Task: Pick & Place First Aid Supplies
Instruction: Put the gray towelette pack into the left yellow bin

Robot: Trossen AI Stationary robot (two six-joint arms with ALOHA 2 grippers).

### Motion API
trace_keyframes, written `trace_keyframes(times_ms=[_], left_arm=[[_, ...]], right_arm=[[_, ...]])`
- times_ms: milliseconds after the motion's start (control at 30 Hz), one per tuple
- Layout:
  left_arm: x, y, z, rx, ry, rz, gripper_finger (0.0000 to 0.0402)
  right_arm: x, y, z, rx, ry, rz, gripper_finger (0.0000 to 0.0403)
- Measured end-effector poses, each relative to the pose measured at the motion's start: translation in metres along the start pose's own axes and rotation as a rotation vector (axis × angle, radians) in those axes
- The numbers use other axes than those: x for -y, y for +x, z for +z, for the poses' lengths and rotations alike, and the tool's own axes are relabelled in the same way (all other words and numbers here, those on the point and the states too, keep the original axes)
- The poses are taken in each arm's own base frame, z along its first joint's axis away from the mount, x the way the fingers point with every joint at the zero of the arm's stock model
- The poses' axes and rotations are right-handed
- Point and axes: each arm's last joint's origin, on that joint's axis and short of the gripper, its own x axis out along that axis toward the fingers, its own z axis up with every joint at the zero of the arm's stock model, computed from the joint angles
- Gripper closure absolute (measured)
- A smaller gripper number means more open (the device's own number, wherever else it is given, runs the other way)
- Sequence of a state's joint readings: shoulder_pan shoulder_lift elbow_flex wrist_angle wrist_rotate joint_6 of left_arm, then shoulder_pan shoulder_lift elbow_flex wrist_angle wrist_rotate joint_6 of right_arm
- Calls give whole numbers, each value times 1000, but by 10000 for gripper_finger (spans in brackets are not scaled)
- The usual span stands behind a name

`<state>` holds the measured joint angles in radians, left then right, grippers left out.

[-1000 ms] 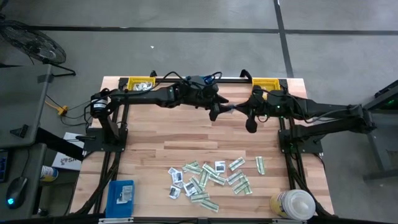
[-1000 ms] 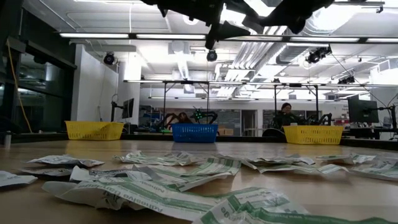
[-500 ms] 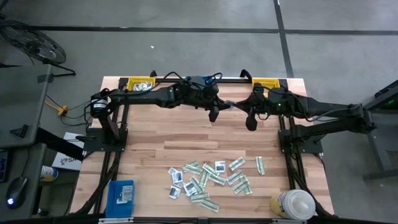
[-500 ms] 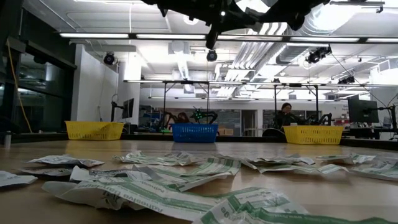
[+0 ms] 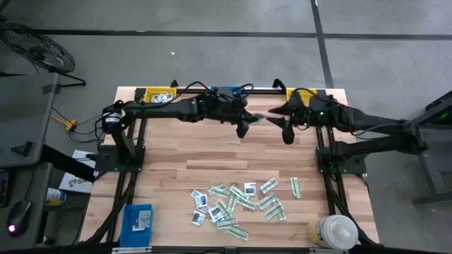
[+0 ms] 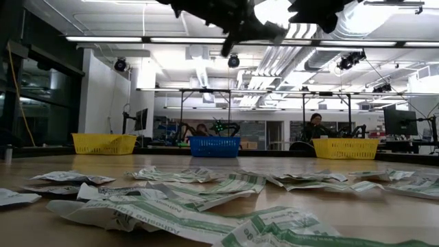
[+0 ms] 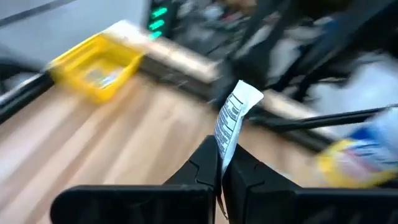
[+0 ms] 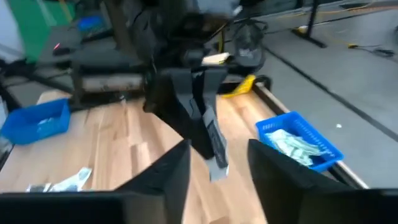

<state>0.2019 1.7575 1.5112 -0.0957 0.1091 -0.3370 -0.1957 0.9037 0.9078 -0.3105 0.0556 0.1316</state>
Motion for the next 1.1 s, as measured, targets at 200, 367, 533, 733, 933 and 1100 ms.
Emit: trace_keyframes(times_ms=[200,367,533,733,933,1100], left_arm=[[-21,-39,1,-109,-43,394,400],[-42,-79,-1,-232,-88,679,401],[-74,-104,-4,-363,-150,835,401],[-127,-121,-8,-443,-253,925,401],[-184,-148,-32,-502,-486,993,402],[-223,-162,-58,-461,-680,891,401]], right_arm=[[10,-16,5,19,38,-88,206],[17,-24,4,15,60,-130,204],[23,-25,2,5,87,-165,203],[28,-25,3,15,122,-234,202],[32,-26,3,31,167,-297,202],[34,-26,3,42,177,-347,202]])
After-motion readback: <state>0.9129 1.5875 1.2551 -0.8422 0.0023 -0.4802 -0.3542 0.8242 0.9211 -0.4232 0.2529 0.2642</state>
